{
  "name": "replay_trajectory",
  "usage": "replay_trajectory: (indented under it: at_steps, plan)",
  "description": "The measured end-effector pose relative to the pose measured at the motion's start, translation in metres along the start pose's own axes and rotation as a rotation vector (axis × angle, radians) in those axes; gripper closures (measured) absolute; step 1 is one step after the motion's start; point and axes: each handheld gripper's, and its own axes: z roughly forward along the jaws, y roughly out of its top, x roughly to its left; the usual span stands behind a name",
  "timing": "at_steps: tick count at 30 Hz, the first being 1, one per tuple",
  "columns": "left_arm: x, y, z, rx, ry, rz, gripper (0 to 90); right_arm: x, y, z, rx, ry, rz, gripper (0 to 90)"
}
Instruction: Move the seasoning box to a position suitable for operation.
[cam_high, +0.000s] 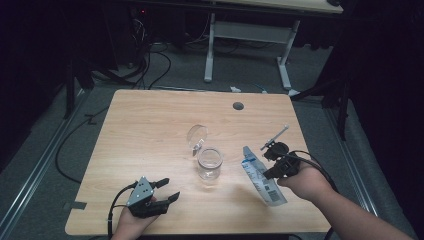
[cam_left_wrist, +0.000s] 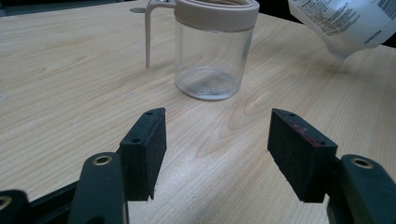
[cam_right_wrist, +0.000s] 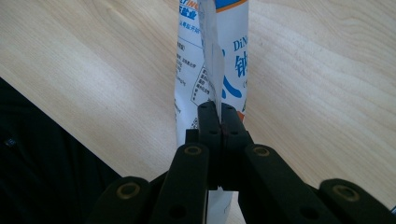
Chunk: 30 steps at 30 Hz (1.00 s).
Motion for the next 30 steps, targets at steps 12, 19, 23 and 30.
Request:
replay_trajectory:
  at_steps: [12, 19, 23, 30]
  plan:
    - [-0.011, 0.002, 0.007, -0.004, -0.025, 0.008, 37.2, -0.003, 0.012, 0.004, 0.030, -0.005, 0.004, 90.0]
    - [-0.024, 0.003, 0.019, -0.025, -0.047, -0.001, 37.4, -0.002, 0.012, 0.002, 0.012, 0.001, 0.010, 90.0]
    - [-0.032, 0.009, 0.028, -0.024, -0.056, 0.006, 38.6, 0.000, 0.012, 0.000, 0.024, 0.004, 0.039, 90.0]
    - [-0.045, 0.022, 0.041, 0.001, -0.068, 0.049, 39.3, 0.005, 0.016, -0.006, 0.006, 0.013, 0.019, 90.0]
